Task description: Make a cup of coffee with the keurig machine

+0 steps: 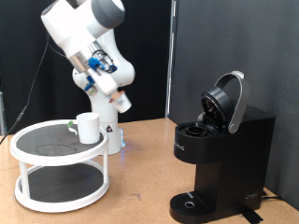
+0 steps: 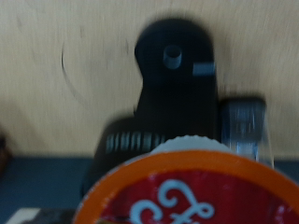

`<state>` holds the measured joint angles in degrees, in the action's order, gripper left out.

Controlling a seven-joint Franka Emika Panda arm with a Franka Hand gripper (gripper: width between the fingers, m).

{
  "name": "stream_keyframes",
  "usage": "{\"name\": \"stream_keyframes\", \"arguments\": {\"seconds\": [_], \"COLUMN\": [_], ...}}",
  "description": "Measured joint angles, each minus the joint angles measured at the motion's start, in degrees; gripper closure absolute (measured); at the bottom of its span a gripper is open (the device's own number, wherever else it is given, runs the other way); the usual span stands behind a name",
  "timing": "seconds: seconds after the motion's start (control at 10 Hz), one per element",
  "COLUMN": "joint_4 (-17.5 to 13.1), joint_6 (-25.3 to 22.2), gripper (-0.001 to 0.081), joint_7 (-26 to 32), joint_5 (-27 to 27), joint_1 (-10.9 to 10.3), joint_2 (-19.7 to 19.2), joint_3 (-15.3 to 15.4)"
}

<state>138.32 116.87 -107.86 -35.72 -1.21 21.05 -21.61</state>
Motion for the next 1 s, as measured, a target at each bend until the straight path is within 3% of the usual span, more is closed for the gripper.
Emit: {"name": "stream_keyframes", "arguments": {"seconds": [0.3,0.5,0.8,1.0], "joint_4": [-2.2,-2.5,-2.7,-4.2], "joint_6": [-1.4,-0.9,-0.8,-0.1], "gripper": [0.0444,0.0444,0.0444,0.0444], "joint_7": [-0.4,-1.4,-1.8,-3.8], "joint_5": [-3.3,-3.3,-10.5,-13.1], "joint_1": [-3.0,-3.2,-4.2,-5.4], "joint_2": [-0.2,-0.3,-0.9,-2.7], "joint_3": [2.2,3.0,3.5,5.4]}}
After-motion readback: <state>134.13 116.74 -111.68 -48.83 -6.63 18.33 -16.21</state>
